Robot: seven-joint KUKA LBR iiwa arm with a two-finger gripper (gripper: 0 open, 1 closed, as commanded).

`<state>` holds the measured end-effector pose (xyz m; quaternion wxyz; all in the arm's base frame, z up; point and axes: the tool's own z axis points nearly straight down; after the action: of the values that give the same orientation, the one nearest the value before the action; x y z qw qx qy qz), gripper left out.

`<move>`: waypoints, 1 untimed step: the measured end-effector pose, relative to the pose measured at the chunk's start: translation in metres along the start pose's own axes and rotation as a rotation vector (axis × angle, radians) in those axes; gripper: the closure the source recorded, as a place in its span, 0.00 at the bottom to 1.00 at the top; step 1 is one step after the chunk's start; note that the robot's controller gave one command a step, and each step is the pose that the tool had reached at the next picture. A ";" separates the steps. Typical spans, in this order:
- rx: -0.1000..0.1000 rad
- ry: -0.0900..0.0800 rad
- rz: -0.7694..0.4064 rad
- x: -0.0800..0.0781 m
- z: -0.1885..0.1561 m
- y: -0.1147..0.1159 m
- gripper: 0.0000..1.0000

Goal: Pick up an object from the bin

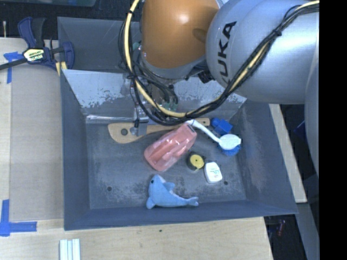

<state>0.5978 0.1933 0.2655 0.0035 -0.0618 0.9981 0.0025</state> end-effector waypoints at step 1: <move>0.001 0.002 -0.017 0.013 0.061 -0.008 0.00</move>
Offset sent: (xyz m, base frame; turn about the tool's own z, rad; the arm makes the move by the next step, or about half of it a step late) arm -0.0073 -0.0163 -0.1361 -0.1785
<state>0.5860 0.1844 0.2043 0.0027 -0.0703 0.9975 0.0018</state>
